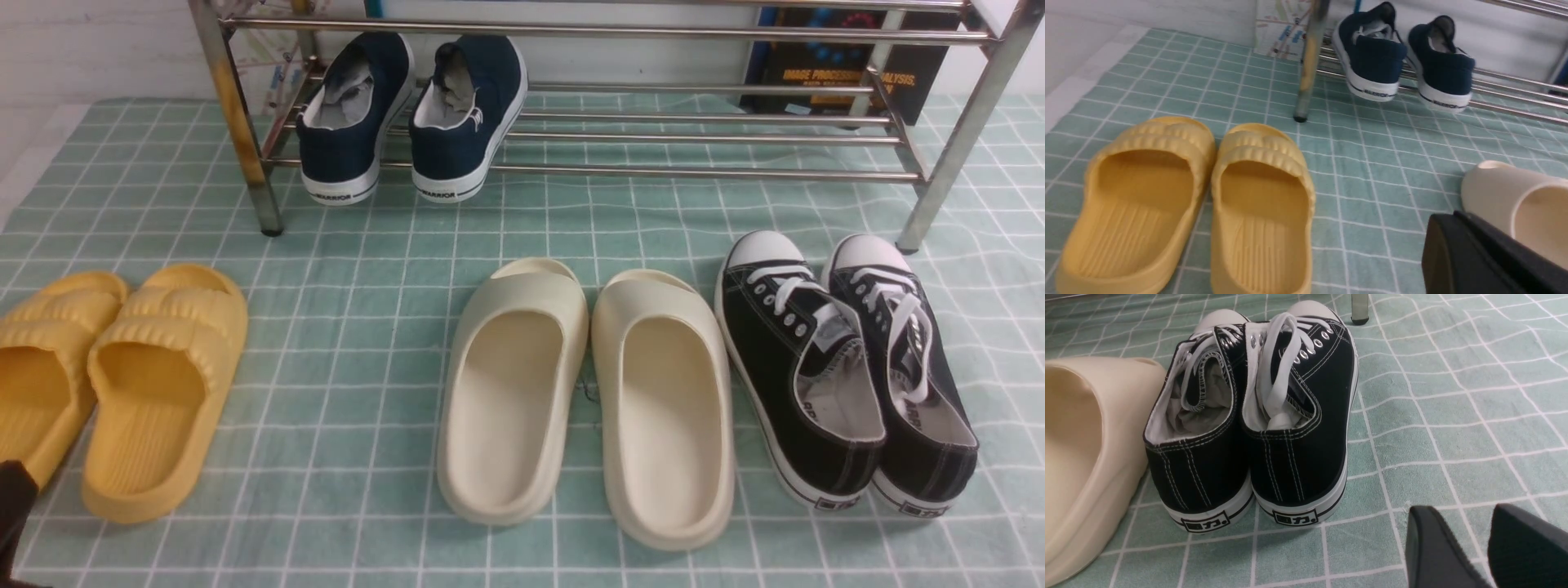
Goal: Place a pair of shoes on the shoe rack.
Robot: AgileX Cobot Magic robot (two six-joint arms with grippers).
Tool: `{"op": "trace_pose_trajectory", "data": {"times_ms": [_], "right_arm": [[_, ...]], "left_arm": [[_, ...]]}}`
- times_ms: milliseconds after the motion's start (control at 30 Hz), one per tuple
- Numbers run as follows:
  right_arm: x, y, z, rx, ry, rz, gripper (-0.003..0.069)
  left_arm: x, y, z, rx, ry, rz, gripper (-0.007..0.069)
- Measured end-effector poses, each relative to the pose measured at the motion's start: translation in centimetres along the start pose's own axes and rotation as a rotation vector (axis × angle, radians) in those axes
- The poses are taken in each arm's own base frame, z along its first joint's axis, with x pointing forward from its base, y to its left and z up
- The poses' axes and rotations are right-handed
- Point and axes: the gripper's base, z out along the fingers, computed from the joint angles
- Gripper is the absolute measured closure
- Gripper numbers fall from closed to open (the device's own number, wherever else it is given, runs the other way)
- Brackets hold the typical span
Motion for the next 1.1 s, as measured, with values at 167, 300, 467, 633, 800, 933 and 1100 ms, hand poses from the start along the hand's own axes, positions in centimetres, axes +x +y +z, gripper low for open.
{"op": "trace_pose_trajectory", "data": {"times_ms": [167,300,467,633,800,933,1100], "right_arm": [[0.0,0.0,0.0,0.000,0.000,0.000,0.0412],[0.0,0.0,0.0,0.000,0.000,0.000,0.0412],[0.0,0.0,0.0,0.000,0.000,0.001,0.0412],[0.0,0.0,0.0,0.000,0.000,0.001,0.0412],[0.0,0.0,0.0,0.000,0.000,0.001,0.0412],[0.0,0.0,0.0,0.000,0.000,0.001,0.0412],[0.0,0.0,0.0,0.000,0.000,0.001,0.0412]], "left_arm": [[2.4,0.8,0.0,-0.042,-0.009,-0.001,0.0638],[4.3,1.2,0.4,-0.058,0.044,-0.003,0.0638],[5.5,1.5,0.3,-0.080,0.163,0.010,0.0638],[5.6,1.5,0.3,-0.073,0.173,0.091,0.0638],[5.6,1.4,0.3,-0.070,0.168,0.073,0.0638],[5.5,1.4,0.3,-0.068,0.157,0.052,0.0638],[5.5,1.4,0.3,-0.068,0.157,0.047,0.0638]]}}
